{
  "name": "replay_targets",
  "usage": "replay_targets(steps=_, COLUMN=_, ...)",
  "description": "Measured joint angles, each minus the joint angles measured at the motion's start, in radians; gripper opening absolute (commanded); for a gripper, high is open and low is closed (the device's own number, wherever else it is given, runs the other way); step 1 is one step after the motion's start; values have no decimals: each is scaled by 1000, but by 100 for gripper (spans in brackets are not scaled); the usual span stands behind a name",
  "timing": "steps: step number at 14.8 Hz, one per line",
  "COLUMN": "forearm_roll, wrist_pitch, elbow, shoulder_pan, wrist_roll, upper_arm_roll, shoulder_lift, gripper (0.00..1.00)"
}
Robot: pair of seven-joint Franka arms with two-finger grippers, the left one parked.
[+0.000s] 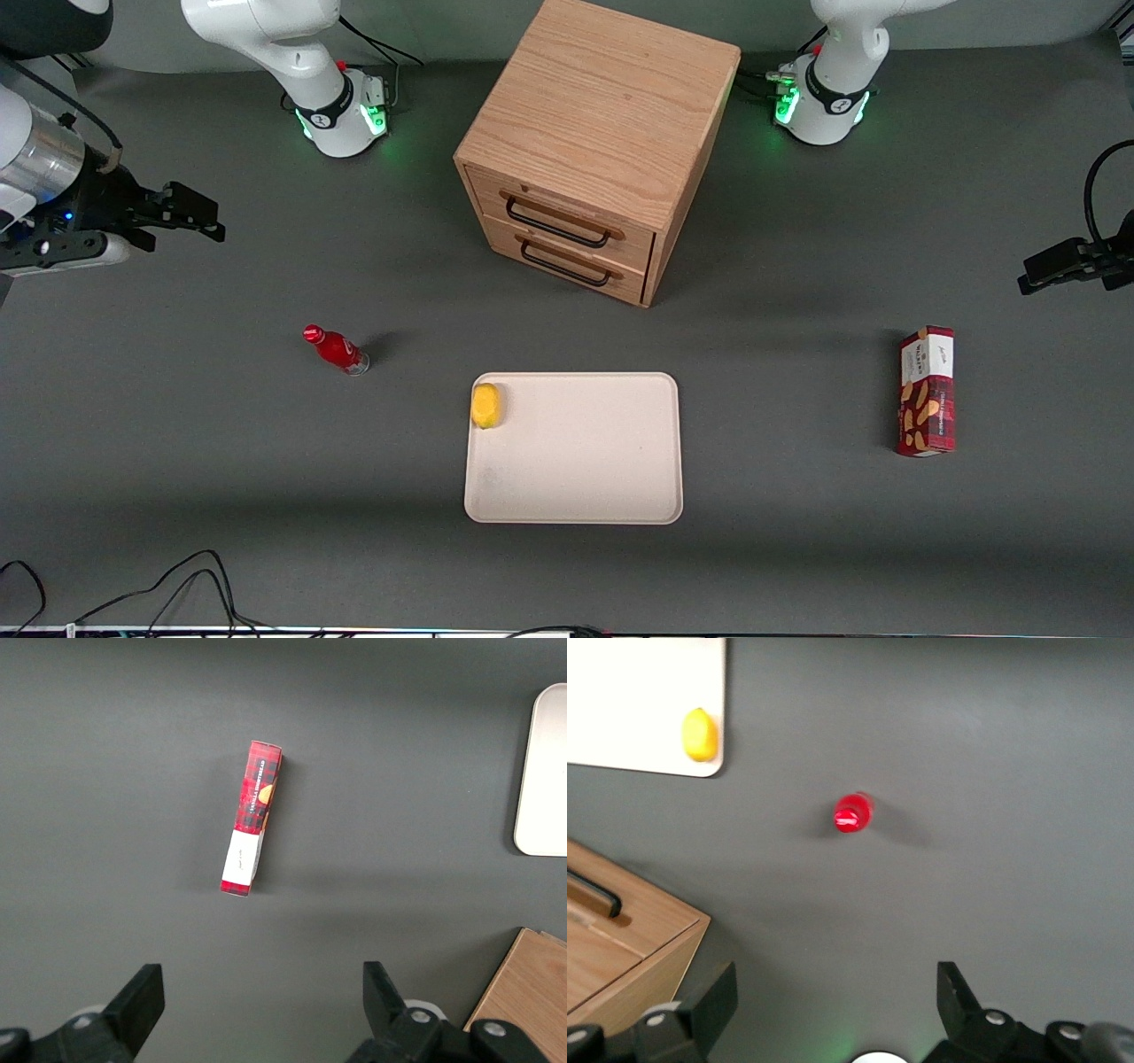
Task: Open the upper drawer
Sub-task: 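Move the right gripper toward the upper drawer's black handle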
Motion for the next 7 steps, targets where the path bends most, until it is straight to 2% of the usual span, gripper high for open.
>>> replay_targets(steps=5, forearm_roll=8, wrist_pitch=-22, elbow=18, shoulder_pan=4, wrist_roll=-33, upper_arm_roll=132, shoulder_lift=2, gripper=100)
replay_targets(steps=7, forearm_roll=15, wrist_pitch=-23, elbow=17, shoulder_pan=6, wrist_roll=-134, upper_arm_roll=208, shoulder_lift=20, gripper=100)
